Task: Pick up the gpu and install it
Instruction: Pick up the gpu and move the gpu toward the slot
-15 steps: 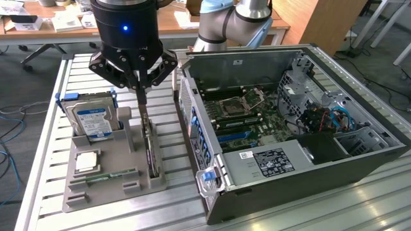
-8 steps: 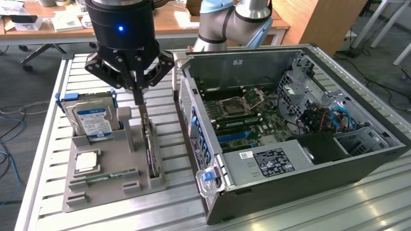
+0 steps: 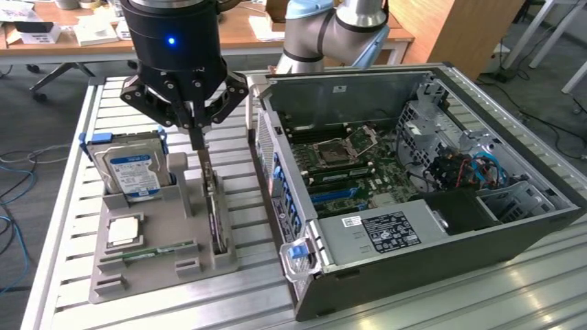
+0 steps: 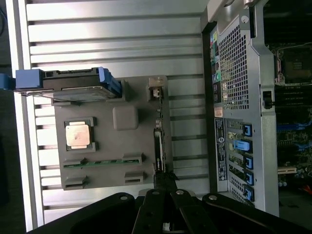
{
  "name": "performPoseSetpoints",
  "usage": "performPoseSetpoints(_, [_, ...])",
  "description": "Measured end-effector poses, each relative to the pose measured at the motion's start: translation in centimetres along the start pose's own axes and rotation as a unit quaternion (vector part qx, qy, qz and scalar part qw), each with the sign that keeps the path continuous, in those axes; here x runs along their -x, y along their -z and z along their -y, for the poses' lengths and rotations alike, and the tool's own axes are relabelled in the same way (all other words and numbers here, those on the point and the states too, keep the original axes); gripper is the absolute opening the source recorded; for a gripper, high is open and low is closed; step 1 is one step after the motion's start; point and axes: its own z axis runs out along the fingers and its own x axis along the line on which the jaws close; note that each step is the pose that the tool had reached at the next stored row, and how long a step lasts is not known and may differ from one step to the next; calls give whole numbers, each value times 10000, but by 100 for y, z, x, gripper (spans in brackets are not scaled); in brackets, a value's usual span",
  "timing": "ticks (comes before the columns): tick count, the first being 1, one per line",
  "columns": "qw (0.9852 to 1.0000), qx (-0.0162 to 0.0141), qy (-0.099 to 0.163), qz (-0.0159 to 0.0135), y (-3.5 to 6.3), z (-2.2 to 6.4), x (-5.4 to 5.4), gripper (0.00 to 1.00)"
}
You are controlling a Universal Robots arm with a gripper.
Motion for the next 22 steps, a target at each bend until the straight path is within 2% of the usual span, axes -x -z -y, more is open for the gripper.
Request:
performPoseSetpoints(8, [10000, 0, 0, 0, 0, 0, 0, 11])
performPoseSetpoints(9, [10000, 0, 0, 0, 0, 0, 0, 17])
performPoseSetpoints(10, [10000, 0, 0, 0, 0, 0, 0, 17])
performPoseSetpoints(12, [10000, 0, 0, 0, 0, 0, 0, 29])
performPoseSetpoints(13, [10000, 0, 0, 0, 0, 0, 0, 29])
performPoseSetpoints(15, [10000, 0, 0, 0, 0, 0, 0, 41])
performPoseSetpoints(18, [10000, 0, 0, 0, 0, 0, 0, 47])
performPoseSetpoints(19, [10000, 0, 0, 0, 0, 0, 0, 53])
performPoseSetpoints(22, [10000, 1, 0, 1, -17, 1, -1, 53])
